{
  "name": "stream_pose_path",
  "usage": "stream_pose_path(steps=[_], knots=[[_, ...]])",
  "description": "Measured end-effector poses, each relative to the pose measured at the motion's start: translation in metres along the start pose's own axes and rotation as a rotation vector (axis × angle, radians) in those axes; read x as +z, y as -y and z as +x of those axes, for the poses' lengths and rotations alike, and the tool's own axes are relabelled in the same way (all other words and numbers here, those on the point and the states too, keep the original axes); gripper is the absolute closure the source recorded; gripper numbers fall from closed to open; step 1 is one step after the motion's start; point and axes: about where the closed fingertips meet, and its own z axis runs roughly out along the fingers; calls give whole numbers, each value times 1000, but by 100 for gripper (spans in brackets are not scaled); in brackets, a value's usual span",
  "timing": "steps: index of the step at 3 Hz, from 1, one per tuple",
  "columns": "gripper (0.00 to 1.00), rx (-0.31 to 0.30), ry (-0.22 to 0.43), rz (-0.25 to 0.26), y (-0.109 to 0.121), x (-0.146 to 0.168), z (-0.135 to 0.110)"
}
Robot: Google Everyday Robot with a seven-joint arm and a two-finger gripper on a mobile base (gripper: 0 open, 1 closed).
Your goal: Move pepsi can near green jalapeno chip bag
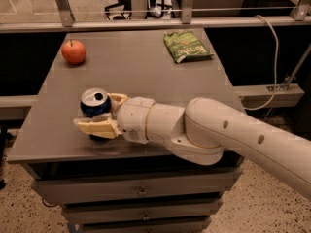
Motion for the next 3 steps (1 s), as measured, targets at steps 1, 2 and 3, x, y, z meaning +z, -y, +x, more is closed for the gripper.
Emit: stream_pose_path(steps=[1,2,3], knots=[[88,1,-1,3,1,-1,0],[100,1,-1,3,1,-1,0],[100,1,-1,3,1,-1,-1]])
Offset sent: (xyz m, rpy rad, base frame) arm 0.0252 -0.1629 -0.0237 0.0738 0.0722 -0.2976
